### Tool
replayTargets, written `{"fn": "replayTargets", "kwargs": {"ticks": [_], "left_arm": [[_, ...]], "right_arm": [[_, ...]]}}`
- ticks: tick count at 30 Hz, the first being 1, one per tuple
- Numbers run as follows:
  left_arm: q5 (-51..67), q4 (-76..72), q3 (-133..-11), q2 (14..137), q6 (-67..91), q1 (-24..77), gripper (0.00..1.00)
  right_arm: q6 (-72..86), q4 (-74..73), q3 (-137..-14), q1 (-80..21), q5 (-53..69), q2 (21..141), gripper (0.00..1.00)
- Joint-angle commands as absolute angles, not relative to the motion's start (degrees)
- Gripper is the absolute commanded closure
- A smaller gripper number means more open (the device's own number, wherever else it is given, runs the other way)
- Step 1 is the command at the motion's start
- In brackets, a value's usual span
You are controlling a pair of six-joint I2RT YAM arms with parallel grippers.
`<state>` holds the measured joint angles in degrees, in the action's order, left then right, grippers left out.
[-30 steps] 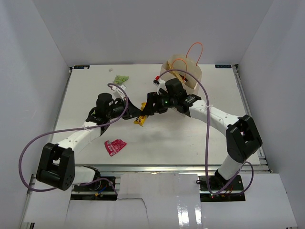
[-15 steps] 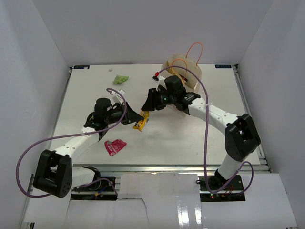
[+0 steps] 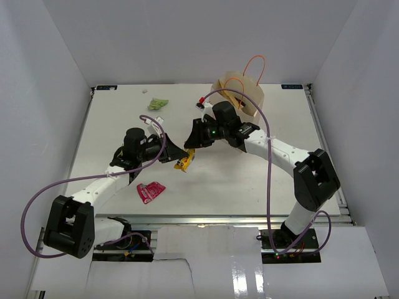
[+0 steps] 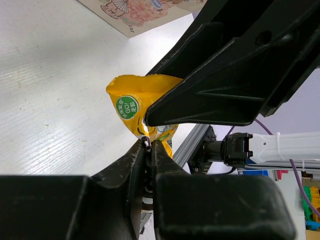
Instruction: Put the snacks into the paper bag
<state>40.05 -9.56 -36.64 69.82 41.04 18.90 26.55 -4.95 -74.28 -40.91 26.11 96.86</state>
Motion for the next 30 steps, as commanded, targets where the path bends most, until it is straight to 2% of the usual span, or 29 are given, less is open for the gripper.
{"fn": "replayTargets", "kwargs": {"ticks": [1, 5, 8, 9, 13, 17, 20, 25, 30], "left_arm": [[40.69, -12.30, -38.06, 69.00, 41.13, 18.90, 0.78], [40.43, -12.48, -37.97, 68.91, 41.39, 18.90, 0.75], [40.08, -12.92, -37.53, 68.64, 42.10, 18.90, 0.57], [39.99, -12.92, -37.44, 68.47, 42.10, 18.90, 0.43], [39.55, -12.83, -36.74, 66.71, 40.79, 18.55, 0.27], [39.20, -10.65, -36.91, 61.63, 37.45, 17.32, 0.22], [33.06, -0.82, -39.72, 57.68, 31.30, 16.96, 0.22], [13.94, 17.47, -43.33, 53.71, 30.58, 16.61, 0.18], [4.85, 21.97, -42.45, 50.72, 34.53, 16.44, 0.19]], "right_arm": [[26.63, -2.81, -74.00, -41.22, 27.51, 95.89, 0.71], [26.02, -2.81, -74.27, -41.22, 28.12, 95.89, 0.86], [24.70, -3.16, -74.97, -41.22, 28.13, 95.54, 0.92], [22.87, -3.43, -75.32, -41.22, 28.13, 95.45, 0.92], [13.47, -6.58, -79.44, -41.22, 28.47, 94.57, 0.92], [0.20, -10.45, -82.96, -40.70, 31.54, 92.56, 0.92], [-9.91, -13.08, -84.90, -39.56, 36.53, 90.27, 0.92], [-20.20, -19.06, -89.20, -38.58, 41.22, 86.15, 0.92], [-21.28, -20.48, -97.80, -34.64, 35.43, 83.15, 0.92]]}}
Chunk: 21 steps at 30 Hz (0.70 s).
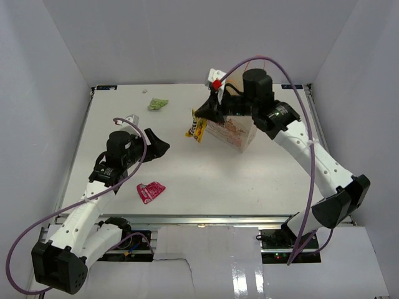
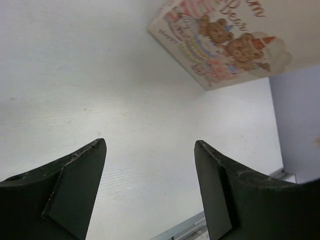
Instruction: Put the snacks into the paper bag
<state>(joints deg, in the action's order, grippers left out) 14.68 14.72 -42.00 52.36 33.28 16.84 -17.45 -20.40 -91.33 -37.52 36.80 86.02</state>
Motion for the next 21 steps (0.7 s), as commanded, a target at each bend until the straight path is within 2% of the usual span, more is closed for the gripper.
{"fn": "replayTargets", "kwargs": {"ticks": [1, 4, 9, 19, 21], "left_arm": [[2.05, 22.58, -42.36, 50.36, 35.15, 16.35, 0.19], [-5.68, 28.10, -42.98, 50.53, 39.01, 16.26, 0.19], [-9.75, 31.02, -43.86, 51.68, 41.48, 15.91, 0.20], [-19.24, 37.96, -46.14, 55.10, 46.04, 15.38, 0.24], [-21.17, 40.95, -47.54, 56.94, 48.33, 15.12, 0.24]], "right_arm": [[-20.40, -20.48, -99.65, -32.80, 34.98, 83.32, 0.92], [-19.25, -20.48, -106.42, -24.63, 33.58, 84.02, 0.92], [-21.79, -20.13, -110.83, -14.43, 30.24, 85.16, 0.92], [-32.77, -13.36, -98.01, -12.13, 20.57, 88.32, 0.92], [-34.27, -13.36, -96.95, -12.39, 18.90, 90.25, 0.87]]}}
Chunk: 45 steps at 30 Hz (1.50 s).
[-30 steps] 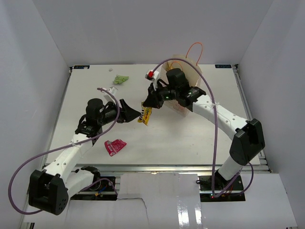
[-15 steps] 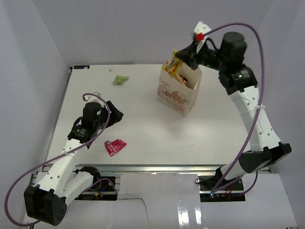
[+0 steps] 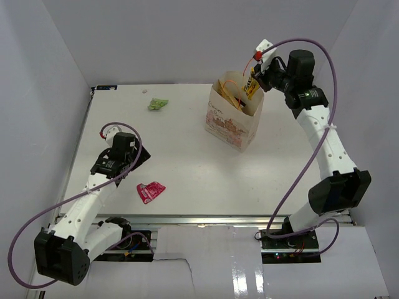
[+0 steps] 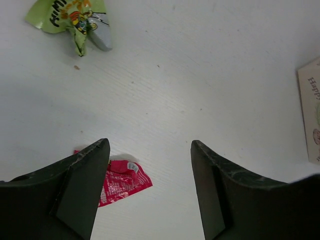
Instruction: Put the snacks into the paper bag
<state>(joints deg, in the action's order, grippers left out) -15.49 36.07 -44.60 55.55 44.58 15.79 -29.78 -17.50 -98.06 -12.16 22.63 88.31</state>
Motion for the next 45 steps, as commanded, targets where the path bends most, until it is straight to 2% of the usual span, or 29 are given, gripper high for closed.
{"fn": "replayTargets", "kwargs": {"ticks": [1, 2, 3, 6, 8, 11, 15, 19, 26, 29, 35, 38, 45], "left_arm": [[-21.79, 42.70, -48.59, 57.65, 49.12, 14.94, 0.21], [-22.23, 43.50, -49.13, 58.35, 49.74, 14.77, 0.20], [-22.67, 44.11, -49.65, 59.75, 50.44, 14.50, 0.18], [-24.87, 46.31, -51.85, 62.22, 51.15, 14.06, 0.13], [-26.97, 48.33, -53.34, 65.64, 51.07, 13.45, 0.10], [-29.52, 49.13, -56.42, 70.30, 48.87, 11.79, 0.10], [-31.55, 46.15, -58.88, 76.79, 43.00, 7.39, 0.11], [-31.82, 43.86, -60.64, 82.78, 39.47, 2.82, 0.15], [-19.96, 36.13, -66.87, 96.05, 35.60, -1.74, 0.24], [-16.62, 35.95, -70.21, 100.44, 35.68, -1.85, 0.27], [-13.45, 35.77, -70.93, 100.46, 35.95, -2.11, 0.35], [-9.24, 32.80, -69.53, 97.74, 34.02, -2.11, 0.34], [9.74, 18.64, -69.25, 97.73, 24.53, -2.37, 0.20]], "right_arm": [[-35.41, -13.53, -96.25, -12.57, 18.20, 90.79, 0.84], [-35.77, -13.54, -95.89, -12.66, 18.11, 91.14, 0.77], [-36.03, -13.80, -95.54, -12.74, 18.28, 91.49, 0.62], [-34.55, -14.59, -95.36, -12.66, 20.03, 90.45, 0.40], [-32.10, -14.85, -95.36, -12.48, 22.05, 89.04, 0.33], [-28.76, -16.69, -95.80, -11.25, 27.67, 86.05, 0.28], [-27.95, -20.38, -89.94, -9.41, 38.82, 80.27, 0.27], [-28.92, -21.09, -78.71, -8.88, 41.65, 74.19, 0.27], [-29.09, -23.46, -64.27, -7.82, 44.73, 65.84, 0.27], [-29.53, -24.43, -61.27, -7.82, 45.09, 63.46, 0.27], [-30.93, -26.27, -58.71, -7.82, 47.89, 61.79, 0.27], [-32.16, -28.03, -58.27, -7.82, 50.00, 61.61, 0.27], [-35.15, -30.50, -57.75, -7.82, 52.91, 62.23, 0.27]]}}
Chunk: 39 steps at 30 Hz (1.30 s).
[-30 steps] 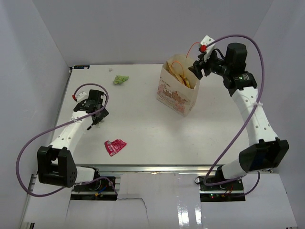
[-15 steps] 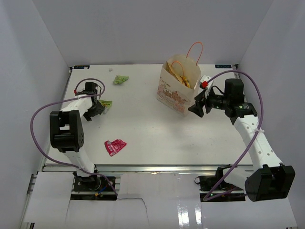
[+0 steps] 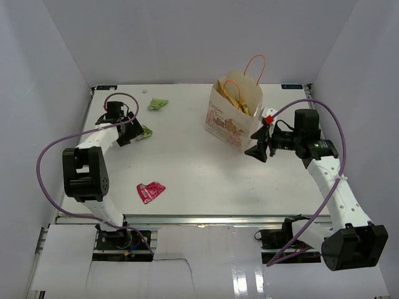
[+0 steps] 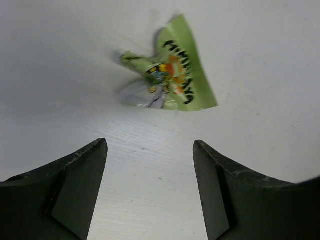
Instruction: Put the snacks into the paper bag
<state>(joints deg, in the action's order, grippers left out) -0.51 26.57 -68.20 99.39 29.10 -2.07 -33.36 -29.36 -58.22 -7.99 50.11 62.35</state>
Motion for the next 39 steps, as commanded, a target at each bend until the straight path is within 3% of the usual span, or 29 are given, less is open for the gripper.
{"fn": "replayTargets", "kwargs": {"ticks": [1, 14, 20, 26, 30, 39], "left_arm": [[10.45, 17.85, -71.08, 98.87, 23.91, -2.37, 0.20], [4.05, 26.36, -86.65, 114.95, 26.89, -2.46, 0.34], [2.72, 27.68, -85.26, 116.10, 27.69, -2.46, 0.40], [6.06, 27.69, -84.20, 115.67, 27.69, -2.46, 0.39], [5.89, 27.60, -82.88, 113.30, 29.26, -2.37, 0.33], [2.73, 36.64, -82.97, 115.39, 43.23, -1.41, 0.31]], "right_arm": [[-35.16, -30.59, -57.48, -7.82, 52.65, 62.23, 0.27], [-34.72, -30.32, -55.11, -7.82, 50.98, 60.56, 0.27], [-34.54, -30.15, -55.63, -7.74, 51.06, 61.26, 0.28], [-34.45, -30.23, -56.25, -7.82, 51.15, 61.79, 0.28], [-34.45, -30.23, -56.43, -7.82, 51.33, 61.79, 0.28], [-34.19, -29.79, -56.34, -7.91, 51.42, 61.61, 0.28]]}}
